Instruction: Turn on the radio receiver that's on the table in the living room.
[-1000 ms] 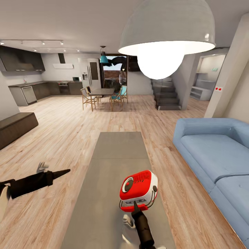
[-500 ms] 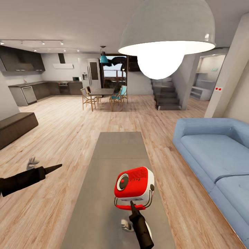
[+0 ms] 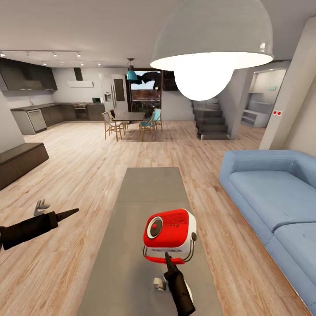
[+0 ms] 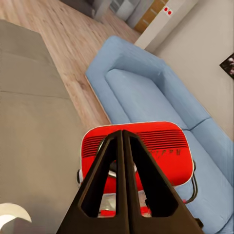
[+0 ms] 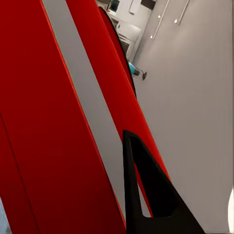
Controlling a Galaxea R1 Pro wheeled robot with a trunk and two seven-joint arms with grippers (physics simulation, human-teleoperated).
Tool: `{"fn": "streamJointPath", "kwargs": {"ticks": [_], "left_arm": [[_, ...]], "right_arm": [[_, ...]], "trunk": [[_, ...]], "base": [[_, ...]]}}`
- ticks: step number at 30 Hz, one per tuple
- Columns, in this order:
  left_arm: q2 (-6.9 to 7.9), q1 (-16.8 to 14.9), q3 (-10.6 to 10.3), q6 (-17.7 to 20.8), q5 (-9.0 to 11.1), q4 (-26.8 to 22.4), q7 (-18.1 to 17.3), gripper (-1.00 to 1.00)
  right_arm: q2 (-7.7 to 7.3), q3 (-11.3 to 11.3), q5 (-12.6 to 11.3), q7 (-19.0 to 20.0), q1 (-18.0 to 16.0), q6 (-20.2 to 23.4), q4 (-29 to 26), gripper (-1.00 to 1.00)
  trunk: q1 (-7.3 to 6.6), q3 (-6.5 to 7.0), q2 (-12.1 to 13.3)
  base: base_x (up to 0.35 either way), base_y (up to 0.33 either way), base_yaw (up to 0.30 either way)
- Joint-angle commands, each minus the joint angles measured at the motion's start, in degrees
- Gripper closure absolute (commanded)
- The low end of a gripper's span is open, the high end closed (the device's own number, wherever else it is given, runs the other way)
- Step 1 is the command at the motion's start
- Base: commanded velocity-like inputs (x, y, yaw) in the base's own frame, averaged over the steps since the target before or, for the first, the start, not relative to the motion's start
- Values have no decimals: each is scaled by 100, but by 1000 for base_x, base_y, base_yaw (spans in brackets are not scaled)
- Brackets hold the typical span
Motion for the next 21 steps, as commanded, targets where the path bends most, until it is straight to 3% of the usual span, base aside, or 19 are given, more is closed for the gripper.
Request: {"fn": "streamJointPath", "kwargs": {"ticks": [1, 4, 11, 15, 21], "left_arm": [[-13, 0, -12, 0, 0, 4, 5, 100], [-18, 0, -55, 5, 3, 7, 90, 100], [-69, -34, -537, 8, 23, 28, 717, 100], [-133, -210, -582, 8, 8, 221, 816, 100], [-288, -462, -705, 8, -2, 412, 839, 100]], "right_arm": [[0, -130, 10, -127, -1, -2, -4, 100], [0, -349, 23, -277, -1, -6, -6, 100], [0, -391, 45, -482, -1, 11, -9, 100], [0, -401, 34, -806, -1, 14, -9, 100], [0, -396, 30, -880, -1, 21, -9, 100]], "trunk": [[0, 0, 0], [0, 0, 0], [0, 0, 0], [0, 0, 0], [0, 0, 0]], "base": [[0, 0, 0], [0, 0, 0], [0, 0, 0], [0, 0, 0], [0, 0, 0]]}}
